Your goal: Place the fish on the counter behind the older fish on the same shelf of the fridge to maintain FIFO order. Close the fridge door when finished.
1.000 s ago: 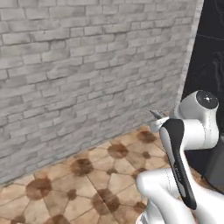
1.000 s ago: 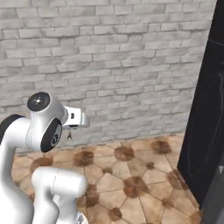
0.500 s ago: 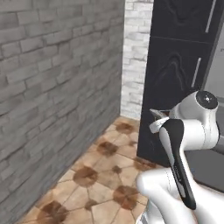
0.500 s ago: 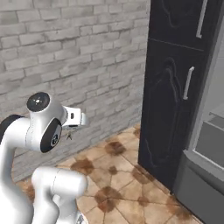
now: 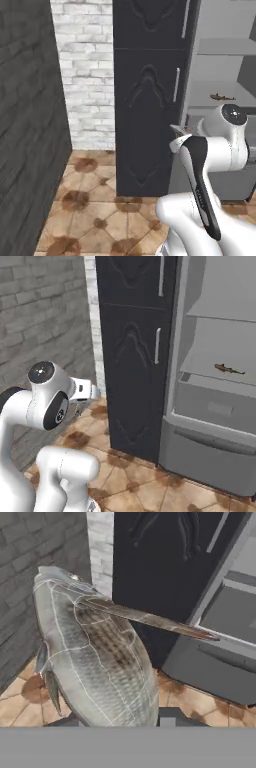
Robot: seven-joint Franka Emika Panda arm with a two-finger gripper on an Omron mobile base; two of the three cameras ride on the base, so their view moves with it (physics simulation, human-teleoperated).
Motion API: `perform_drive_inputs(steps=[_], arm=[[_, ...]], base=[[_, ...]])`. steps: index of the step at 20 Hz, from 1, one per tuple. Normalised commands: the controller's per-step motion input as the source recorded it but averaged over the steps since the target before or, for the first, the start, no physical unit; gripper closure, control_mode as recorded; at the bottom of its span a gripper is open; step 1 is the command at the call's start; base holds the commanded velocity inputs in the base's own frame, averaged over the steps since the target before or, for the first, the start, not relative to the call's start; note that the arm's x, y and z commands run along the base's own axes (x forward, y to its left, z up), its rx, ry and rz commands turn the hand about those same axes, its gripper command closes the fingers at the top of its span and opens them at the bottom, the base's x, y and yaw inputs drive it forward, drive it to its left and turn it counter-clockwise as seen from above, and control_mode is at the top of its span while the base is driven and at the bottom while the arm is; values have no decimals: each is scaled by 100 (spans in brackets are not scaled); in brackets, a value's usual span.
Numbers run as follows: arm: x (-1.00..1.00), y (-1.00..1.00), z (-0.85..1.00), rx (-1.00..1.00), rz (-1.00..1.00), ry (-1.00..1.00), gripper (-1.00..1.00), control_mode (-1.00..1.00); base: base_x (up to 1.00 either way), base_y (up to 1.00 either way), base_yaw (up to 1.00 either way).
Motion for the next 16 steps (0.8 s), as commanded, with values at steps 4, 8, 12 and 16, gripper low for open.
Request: perform_drive_inputs(steps=[4, 8, 12, 16], arm=[[0, 0, 0, 0, 0, 0, 100, 100], [0, 0, 0, 0, 0, 0, 100, 100], [0, 0, 0, 0, 0, 0, 100, 100], [0, 0, 0, 0, 0, 0, 100, 100]], base=[[89, 0, -73], [99, 0, -66], [86, -22, -47], [67, -43, -27]])
